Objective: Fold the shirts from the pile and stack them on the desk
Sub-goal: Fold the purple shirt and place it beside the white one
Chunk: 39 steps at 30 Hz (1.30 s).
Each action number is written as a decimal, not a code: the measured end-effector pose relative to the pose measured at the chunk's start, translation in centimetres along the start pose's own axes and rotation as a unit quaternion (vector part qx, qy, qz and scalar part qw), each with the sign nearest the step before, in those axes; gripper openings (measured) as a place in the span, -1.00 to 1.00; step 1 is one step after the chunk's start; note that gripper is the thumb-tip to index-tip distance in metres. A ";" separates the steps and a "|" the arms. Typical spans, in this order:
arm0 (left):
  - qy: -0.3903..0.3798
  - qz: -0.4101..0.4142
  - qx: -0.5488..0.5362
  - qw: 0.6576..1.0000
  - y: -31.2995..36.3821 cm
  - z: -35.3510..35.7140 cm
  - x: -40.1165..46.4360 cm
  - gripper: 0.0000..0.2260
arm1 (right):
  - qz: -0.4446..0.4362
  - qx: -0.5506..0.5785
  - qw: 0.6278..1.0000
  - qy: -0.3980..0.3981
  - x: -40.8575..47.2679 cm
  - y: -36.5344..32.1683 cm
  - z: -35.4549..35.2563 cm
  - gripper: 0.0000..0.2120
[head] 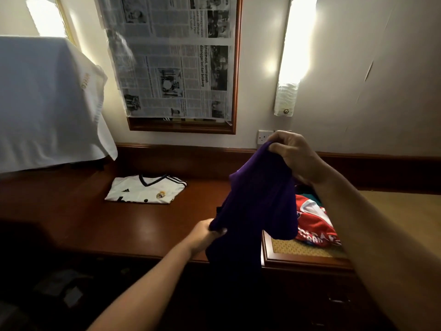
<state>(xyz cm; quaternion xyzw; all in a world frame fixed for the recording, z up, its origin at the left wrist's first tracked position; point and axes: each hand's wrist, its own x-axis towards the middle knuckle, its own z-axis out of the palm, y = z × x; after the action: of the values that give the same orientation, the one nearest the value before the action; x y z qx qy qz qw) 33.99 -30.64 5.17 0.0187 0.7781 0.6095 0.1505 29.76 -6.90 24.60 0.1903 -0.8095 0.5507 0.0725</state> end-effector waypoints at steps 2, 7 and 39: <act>-0.035 -0.018 0.040 0.998 0.6 -1.5 0.1 -0.69 | 0.020 0.032 0.999 0.026 -0.7 0.7 -1.3 -0.83; 0.027 0.017 0.182 0.983 3.7 -7.1 1.3 -0.95 | 0.092 -0.018 0.994 0.060 -1.8 3.3 -4.7 -0.71; -0.038 -0.121 0.097 0.987 0.4 -17.6 7.3 -0.79 | 0.196 -0.178 0.962 0.061 1.2 19.3 4.0 -0.81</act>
<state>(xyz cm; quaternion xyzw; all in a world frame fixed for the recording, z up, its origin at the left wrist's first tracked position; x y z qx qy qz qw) 22.46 -45.64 7.74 -0.0383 0.8237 0.5076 0.2498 21.58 -4.65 6.80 -0.0219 -0.9102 0.4112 0.0448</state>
